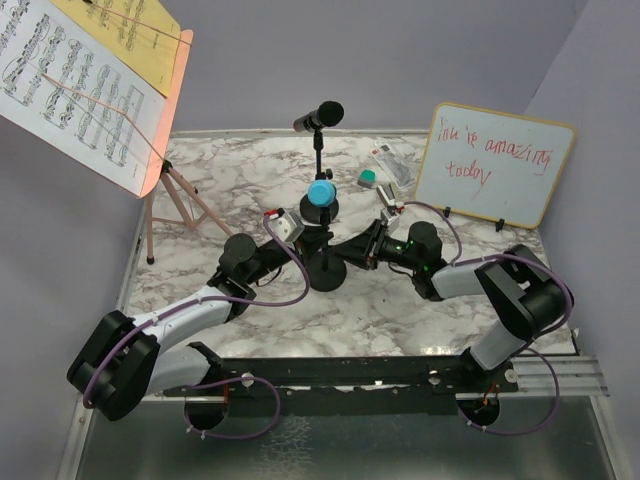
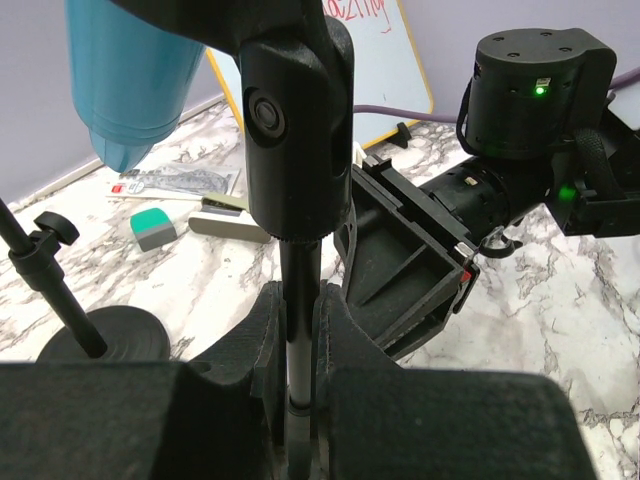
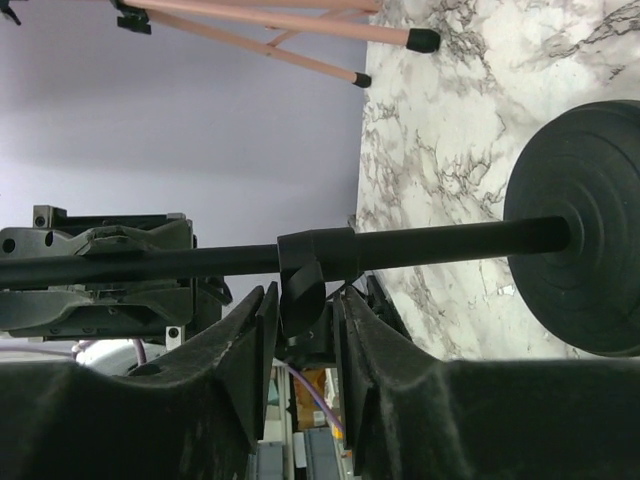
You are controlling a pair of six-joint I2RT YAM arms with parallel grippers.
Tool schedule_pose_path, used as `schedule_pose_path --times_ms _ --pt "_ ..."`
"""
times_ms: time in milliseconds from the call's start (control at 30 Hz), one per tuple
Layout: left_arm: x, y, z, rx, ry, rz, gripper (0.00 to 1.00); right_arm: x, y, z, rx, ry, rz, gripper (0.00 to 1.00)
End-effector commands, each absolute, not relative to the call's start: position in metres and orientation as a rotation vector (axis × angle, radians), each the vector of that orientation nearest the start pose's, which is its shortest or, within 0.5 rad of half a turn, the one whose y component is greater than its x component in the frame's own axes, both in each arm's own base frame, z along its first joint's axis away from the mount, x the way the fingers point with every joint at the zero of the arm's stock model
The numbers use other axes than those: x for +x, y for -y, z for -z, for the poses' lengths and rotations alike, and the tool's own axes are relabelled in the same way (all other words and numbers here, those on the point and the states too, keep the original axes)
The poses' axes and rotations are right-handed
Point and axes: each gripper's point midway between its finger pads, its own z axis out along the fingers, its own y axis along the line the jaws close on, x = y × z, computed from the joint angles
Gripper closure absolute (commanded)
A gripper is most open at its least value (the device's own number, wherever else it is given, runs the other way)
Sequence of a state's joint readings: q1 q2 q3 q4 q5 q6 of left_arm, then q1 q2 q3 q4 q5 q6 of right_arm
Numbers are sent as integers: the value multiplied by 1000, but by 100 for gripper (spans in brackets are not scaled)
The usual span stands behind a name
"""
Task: Pack up the instrument practice props
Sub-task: Unscrew the knob on the microphone stand.
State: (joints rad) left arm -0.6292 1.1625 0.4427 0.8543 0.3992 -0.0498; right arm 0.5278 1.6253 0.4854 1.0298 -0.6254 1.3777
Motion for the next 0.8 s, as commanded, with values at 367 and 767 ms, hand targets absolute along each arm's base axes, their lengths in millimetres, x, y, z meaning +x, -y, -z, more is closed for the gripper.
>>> schedule_pose_path --times_ms 367,767 --pt "266 279 -219 753 -1339 830 100 258 -312 -157 43 -1968 -1820 99" --pt "271 281 -219 713 -1370 856 100 269 -302 -139 -773 -1712 -1197 99"
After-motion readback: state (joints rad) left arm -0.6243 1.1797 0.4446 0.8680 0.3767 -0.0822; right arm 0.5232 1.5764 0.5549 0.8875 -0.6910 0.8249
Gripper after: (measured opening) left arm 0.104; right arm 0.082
